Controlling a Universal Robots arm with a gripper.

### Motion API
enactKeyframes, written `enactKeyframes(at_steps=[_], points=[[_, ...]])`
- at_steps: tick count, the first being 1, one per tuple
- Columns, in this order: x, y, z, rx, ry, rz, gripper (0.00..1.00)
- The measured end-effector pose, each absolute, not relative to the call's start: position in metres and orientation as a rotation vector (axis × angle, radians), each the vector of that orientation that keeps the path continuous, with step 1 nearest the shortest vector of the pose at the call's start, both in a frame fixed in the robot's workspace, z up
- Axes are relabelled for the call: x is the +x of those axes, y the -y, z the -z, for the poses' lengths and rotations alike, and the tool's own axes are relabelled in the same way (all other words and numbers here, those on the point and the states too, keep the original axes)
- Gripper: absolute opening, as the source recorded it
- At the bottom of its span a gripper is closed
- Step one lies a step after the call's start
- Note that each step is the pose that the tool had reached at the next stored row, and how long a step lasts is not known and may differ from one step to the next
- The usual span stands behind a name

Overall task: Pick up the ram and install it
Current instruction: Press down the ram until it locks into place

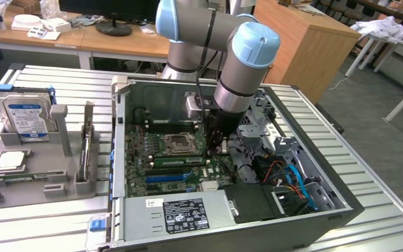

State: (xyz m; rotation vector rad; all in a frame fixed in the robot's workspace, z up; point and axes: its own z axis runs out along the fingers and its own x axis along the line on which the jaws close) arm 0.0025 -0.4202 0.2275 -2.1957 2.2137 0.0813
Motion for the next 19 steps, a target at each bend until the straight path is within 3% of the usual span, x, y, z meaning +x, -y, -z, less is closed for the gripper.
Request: enactKeyframes(at_steps=[19], points=[[0.0025,0.4202,-0.2239,-2.195,-2.213,-0.079,0.11]])
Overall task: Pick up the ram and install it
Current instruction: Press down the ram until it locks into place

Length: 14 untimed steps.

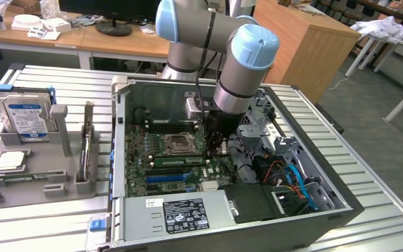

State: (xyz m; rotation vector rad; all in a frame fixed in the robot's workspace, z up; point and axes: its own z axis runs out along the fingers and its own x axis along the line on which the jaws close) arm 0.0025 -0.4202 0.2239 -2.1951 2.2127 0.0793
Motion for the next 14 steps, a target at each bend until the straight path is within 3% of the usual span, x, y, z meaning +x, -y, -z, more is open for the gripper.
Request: enactKeyframes(at_steps=[14], points=[[0.0025,0.4202,-0.2230,-2.195,-2.213,-0.079,0.11]])
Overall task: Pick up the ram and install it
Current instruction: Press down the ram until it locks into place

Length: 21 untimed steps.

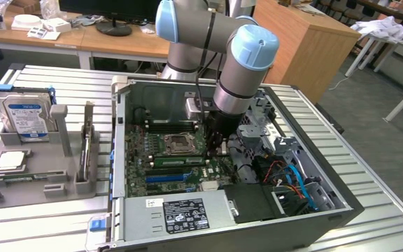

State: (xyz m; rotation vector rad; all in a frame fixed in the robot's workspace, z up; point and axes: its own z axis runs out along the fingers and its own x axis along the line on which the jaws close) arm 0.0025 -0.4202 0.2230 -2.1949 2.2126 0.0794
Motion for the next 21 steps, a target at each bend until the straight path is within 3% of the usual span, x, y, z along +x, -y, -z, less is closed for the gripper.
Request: enactKeyframes(at_steps=[21], points=[[0.002,0.420,-0.232,-2.196,-2.214,-0.081,0.11]])
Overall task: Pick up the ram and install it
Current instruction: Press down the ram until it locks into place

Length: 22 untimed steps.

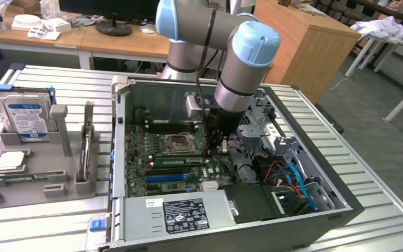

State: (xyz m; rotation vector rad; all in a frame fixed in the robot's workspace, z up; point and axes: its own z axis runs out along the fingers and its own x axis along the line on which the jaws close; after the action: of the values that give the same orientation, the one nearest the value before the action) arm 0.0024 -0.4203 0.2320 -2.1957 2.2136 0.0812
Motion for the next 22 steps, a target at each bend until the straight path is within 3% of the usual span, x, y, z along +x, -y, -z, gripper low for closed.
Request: enactKeyframes(at_steps=[11,22], points=[[0.002,0.420,-0.252,-2.196,-2.214,-0.082,0.11],[-0.003,0.420,-0.252,-2.196,-2.213,-0.081,0.11]])
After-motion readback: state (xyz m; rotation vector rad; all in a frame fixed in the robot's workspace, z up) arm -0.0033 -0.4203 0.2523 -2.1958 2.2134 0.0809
